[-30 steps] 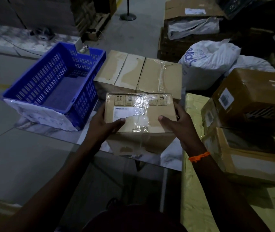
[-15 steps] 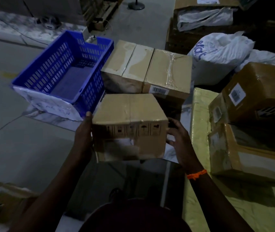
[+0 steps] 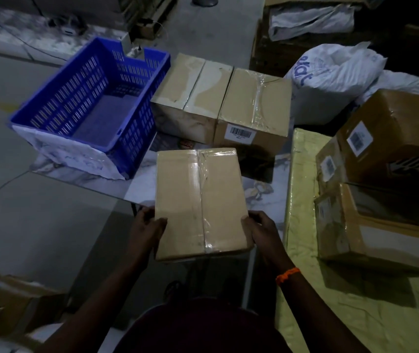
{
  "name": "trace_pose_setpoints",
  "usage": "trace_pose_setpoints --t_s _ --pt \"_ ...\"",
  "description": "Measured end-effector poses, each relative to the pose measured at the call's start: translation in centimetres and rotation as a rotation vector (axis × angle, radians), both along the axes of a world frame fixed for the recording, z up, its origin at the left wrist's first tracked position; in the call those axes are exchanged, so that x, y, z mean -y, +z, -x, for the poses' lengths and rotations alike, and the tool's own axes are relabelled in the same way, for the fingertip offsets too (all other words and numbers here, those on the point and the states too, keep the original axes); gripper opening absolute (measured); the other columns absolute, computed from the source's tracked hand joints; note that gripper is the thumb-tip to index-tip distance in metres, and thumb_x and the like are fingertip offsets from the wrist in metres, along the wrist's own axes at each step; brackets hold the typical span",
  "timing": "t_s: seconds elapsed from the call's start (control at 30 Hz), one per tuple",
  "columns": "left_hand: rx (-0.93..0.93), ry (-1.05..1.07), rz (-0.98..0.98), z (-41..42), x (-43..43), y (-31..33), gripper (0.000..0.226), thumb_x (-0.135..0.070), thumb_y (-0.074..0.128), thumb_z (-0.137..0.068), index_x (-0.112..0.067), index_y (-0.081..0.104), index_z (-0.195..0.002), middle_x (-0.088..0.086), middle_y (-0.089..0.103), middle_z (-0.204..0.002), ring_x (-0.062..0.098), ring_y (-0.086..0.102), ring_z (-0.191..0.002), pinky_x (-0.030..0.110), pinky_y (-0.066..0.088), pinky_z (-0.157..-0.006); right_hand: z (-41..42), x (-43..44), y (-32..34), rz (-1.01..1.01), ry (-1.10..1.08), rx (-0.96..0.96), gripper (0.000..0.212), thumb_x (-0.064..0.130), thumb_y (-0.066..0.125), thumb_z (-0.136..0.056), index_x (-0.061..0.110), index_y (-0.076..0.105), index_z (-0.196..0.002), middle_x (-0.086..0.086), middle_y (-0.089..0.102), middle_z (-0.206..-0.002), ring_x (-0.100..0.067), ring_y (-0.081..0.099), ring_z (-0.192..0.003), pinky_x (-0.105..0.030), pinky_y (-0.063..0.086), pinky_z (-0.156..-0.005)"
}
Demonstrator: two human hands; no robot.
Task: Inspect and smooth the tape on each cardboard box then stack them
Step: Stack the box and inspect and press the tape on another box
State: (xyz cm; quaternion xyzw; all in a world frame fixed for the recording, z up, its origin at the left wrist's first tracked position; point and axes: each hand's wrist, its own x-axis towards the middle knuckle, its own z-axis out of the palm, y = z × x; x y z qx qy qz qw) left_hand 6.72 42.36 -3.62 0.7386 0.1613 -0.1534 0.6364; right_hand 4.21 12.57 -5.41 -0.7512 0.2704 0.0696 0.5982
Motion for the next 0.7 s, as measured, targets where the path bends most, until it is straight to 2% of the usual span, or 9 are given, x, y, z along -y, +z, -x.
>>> trace_pose_setpoints --t_s 0.07,0.13,0.23,0.3,0.4,0.5,0.57,0.63,0.7 --pt "0.008 0.002 -0.032 -0.6 0.4 0.7 0.036 -0.021 0.061 -0.100 -0.014 0.057 -0.135 0.006 0.066 -0.125 0.026 0.066 -0.112 0.035 0.057 -0.078 -0.8 0.2 -0.1 0.039 0.028 0.021 0.013 0.024 0.066 -0.100 0.023 0.069 -0.112 0.005 0.073 -0.109 -0.015 0.068 -0.105 -0.037 0.057 -0.092" --pt "0.005 0.001 -0.085 -1.7 0.8 1.4 0.041 -0.022 0.060 -0.101 -0.015 0.052 -0.141 0.003 0.062 -0.128 0.023 0.063 -0.112 0.033 0.055 -0.078 -2.1 0.3 0.1 0.081 0.069 0.061 0.018 0.022 0.067 -0.099 0.020 0.069 -0.117 0.003 0.072 -0.112 -0.016 0.068 -0.106 -0.034 0.056 -0.091" --pt "-0.022 -0.026 -0.104 -4.2 1.3 2.1 0.051 -0.031 0.062 -0.100 -0.021 0.045 -0.147 0.001 0.058 -0.132 0.024 0.061 -0.115 0.047 0.056 -0.091 -4.5 0.1 0.7 0.094 0.114 0.084 0.031 0.020 0.067 -0.098 0.016 0.066 -0.129 -0.001 0.071 -0.120 -0.017 0.066 -0.111 -0.032 0.055 -0.092" --pt "-0.031 -0.061 -0.105 -6.0 1.4 2.0 0.049 -0.033 0.063 -0.099 -0.022 0.049 -0.144 0.002 0.062 -0.132 0.024 0.063 -0.116 0.047 0.055 -0.093 -6.1 -0.2 1.4 0.033 0.131 0.074 0.037 0.019 0.066 -0.098 0.018 0.062 -0.135 0.000 0.070 -0.122 -0.017 0.066 -0.111 -0.035 0.057 -0.093" --pt "-0.068 -0.062 -0.055 -7.7 1.8 1.7 0.038 -0.029 0.065 -0.096 -0.022 0.058 -0.133 0.003 0.068 -0.123 0.022 0.066 -0.111 0.038 0.056 -0.083 -7.5 -0.8 2.6 -0.043 0.154 0.055 0.041 0.017 0.067 -0.097 0.025 0.060 -0.137 0.002 0.071 -0.117 -0.017 0.068 -0.107 -0.037 0.059 -0.091" --pt "-0.025 -0.082 -0.085 -7.8 1.7 1.6 0.035 -0.035 0.069 -0.090 -0.025 0.065 -0.123 -0.001 0.071 -0.117 0.020 0.068 -0.109 0.047 0.057 -0.091 -7.5 -0.8 3.0 -0.027 0.142 0.055 0.042 0.016 0.070 -0.095 0.021 0.063 -0.136 -0.001 0.072 -0.119 -0.018 0.068 -0.108 -0.039 0.058 -0.093" --pt "0.002 -0.069 -0.082 -7.4 1.4 1.7 0.046 -0.045 0.071 -0.084 -0.026 0.064 -0.126 -0.002 0.070 -0.119 0.018 0.068 -0.109 0.051 0.057 -0.095 -6.8 -0.5 3.5 -0.034 0.107 0.092 0.044 0.013 0.071 -0.094 0.019 0.063 -0.137 -0.001 0.072 -0.123 -0.015 0.069 -0.108 -0.037 0.059 -0.092" --pt "0.026 -0.025 -0.027 -6.9 1.6 2.5 0.067 -0.062 0.073 -0.077 -0.024 0.061 -0.130 0.001 0.068 -0.124 0.021 0.068 -0.111 0.054 0.057 -0.095 -5.9 0.0 4.4 -0.028 0.040 0.143 0.044 0.013 0.071 -0.094 0.017 0.062 -0.137 0.002 0.070 -0.124 -0.014 0.068 -0.110 -0.034 0.058 -0.091" --pt "0.055 0.030 0.044 -6.5 2.6 4.3 0.085 -0.075 0.070 -0.072 -0.024 0.056 -0.138 0.000 0.063 -0.133 0.020 0.065 -0.115 0.052 0.056 -0.095 -5.1 0.4 5.8 -0.021 -0.045 0.209 0.038 0.017 0.071 -0.096 0.018 0.061 -0.133 0.004 0.068 -0.123 -0.014 0.066 -0.114 -0.033 0.057 -0.092"
